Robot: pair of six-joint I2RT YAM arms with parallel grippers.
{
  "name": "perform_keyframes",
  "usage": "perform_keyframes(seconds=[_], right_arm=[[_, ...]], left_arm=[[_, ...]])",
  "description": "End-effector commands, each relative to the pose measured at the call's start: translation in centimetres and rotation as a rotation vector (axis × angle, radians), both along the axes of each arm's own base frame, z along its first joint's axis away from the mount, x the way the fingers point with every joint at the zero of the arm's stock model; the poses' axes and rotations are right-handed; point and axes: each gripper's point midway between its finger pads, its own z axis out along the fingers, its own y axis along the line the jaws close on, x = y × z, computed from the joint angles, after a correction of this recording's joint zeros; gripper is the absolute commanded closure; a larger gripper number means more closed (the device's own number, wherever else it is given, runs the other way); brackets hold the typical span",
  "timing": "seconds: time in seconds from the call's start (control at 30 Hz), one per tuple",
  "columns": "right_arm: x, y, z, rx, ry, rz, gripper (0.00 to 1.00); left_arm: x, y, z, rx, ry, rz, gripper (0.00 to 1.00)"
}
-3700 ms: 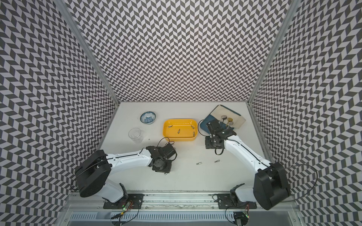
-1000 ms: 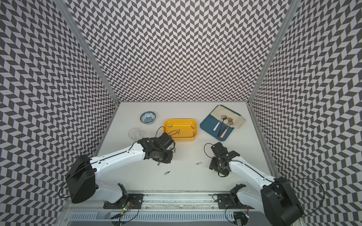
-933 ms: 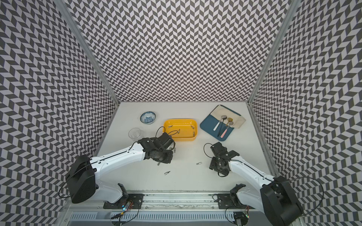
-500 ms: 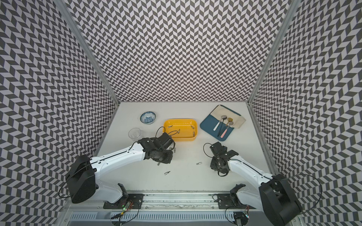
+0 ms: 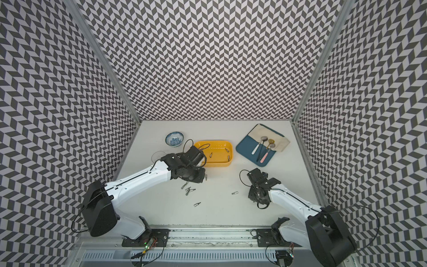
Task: Put the bit on the desktop into the storage box
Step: Pick up the screwdriver bit from the center of the board, then place the screwdriver bit in the storage box.
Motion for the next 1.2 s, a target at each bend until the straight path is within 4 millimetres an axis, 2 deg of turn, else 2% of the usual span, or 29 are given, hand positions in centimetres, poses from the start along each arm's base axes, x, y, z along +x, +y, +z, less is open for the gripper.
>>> perform_keyframes(seconds=[0.0, 0.27, 0.57, 0.83, 1.07, 1.17], right_arm=[[-1.3, -0.1, -1.5, -0.006, 0.041, 0.016, 0.77], [-1.6, 0.1, -1.9, -0.011, 0.06, 0.03, 0.82], [-1.9, 0.3, -2.4, -0.015, 0.069, 0.044, 0.88], [-1.9, 0.5, -2.6, -0.015, 0.073, 0.055, 0.92], [-1.9, 0.8, -2.8, -0.017, 0.08, 0.065, 1.0], [-1.8, 0.9, -2.7, -0.013, 0.076, 0.068, 1.0]], left_arm=[[2.7, -0.1, 1.4, 0.016, -0.048, -0.019, 1.0], [8.8, -0.7, 1.2, 0.007, -0.069, -0.021, 1.0], [13.2, -1.1, 1.2, -0.005, -0.093, 0.0, 1.0], [15.9, -1.4, 1.1, -0.002, -0.099, 0.0, 1.0], [16.9, -1.3, -0.5, 0.008, -0.079, -0.002, 1.0], [17.1, -1.4, -1.3, 0.011, -0.069, -0.005, 1.0]])
